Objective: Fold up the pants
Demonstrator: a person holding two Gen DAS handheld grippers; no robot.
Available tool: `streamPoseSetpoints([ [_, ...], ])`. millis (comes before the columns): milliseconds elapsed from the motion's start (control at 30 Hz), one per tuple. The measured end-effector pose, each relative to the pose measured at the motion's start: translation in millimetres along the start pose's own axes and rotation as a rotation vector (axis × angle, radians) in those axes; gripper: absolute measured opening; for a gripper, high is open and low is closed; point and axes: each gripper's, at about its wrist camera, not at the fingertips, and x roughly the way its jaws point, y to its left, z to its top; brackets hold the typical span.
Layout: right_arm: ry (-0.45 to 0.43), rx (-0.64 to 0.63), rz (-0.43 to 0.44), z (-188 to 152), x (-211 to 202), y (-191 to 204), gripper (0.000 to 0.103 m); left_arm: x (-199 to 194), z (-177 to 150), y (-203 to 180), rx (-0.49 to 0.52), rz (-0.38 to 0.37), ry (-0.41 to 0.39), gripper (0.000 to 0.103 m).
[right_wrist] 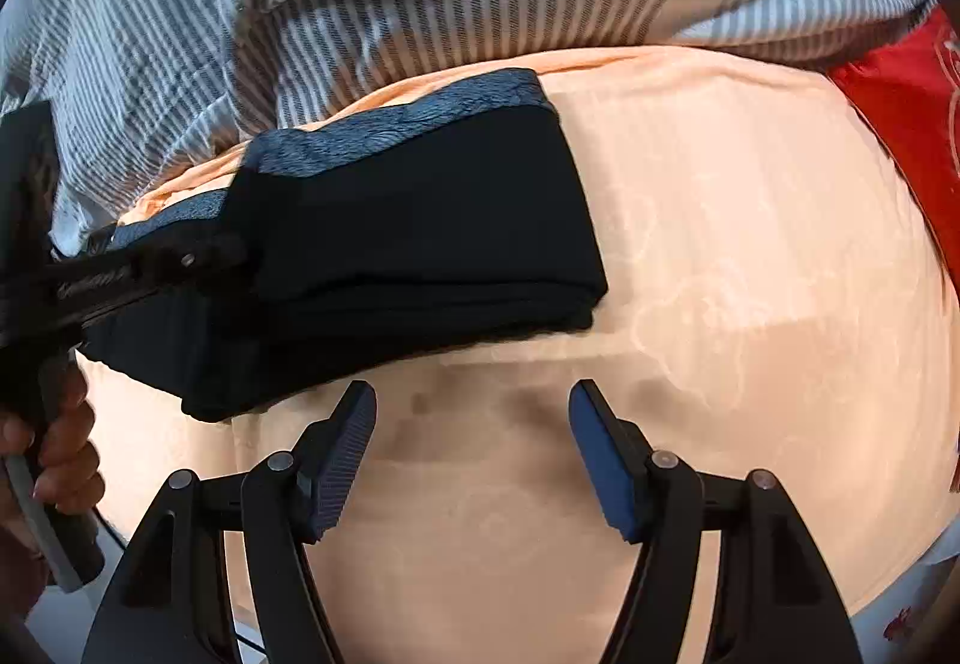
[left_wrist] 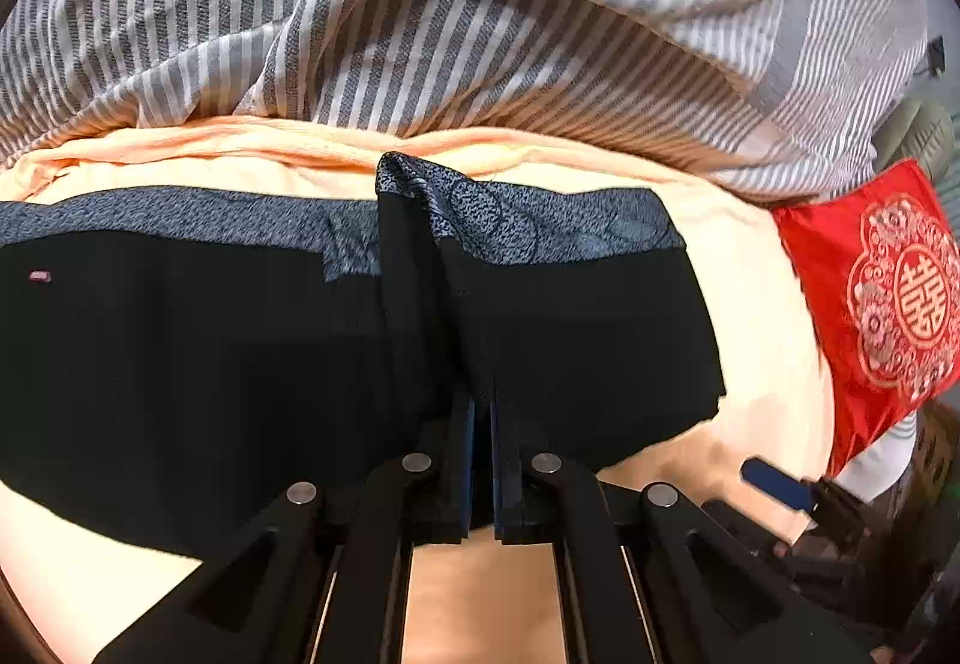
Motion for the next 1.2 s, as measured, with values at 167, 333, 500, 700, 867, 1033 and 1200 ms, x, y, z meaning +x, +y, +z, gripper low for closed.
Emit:
streamPoseSetpoints([
  [167, 0.010, 0.010, -0.001, -2.0, 1.3, -2.9, 0.071, 21.4, -20.8, 18.6, -0.045, 0.036, 0.057, 0.005],
  [333, 0.032, 0.006, 0.003, -9.3, 4.6, -2.8, 0.071, 22.1, -28.9, 16.9, -0.025, 0.074, 0.049, 0.006],
  [500, 0.006, 0.032, 0.009, -6.0, -4.9, -12.3, 0.071, -8.2, -25.3, 14.7, -0.010, 0.164, 0.023, 0.006],
  [700, -0.037, 0.057, 0.007, 15.3, -10.6, -24.8, 0.071, -32.9, -3.7, 0.3, -0.007, 0.149, -0.053, 0.006],
  [867, -0.043, 0.068, 0.004, 32.4, -6.4, -27.8, 0.071, -3.6, 24.9, -21.8, 0.007, 0.137, -0.053, 0.006],
  [1033, -0.033, 0.069, 0.021, 42.3, 1.6, -26.6, 0.071, 41.4, 31.6, 1.3, -0.041, 0.245, 0.010, 0.006],
  [1200, -0.029, 0.070, 0.044, 47.4, 10.5, -21.4, 0.071, 48.4, 18.8, 17.1, -0.013, 0.307, 0.035, 0.006],
])
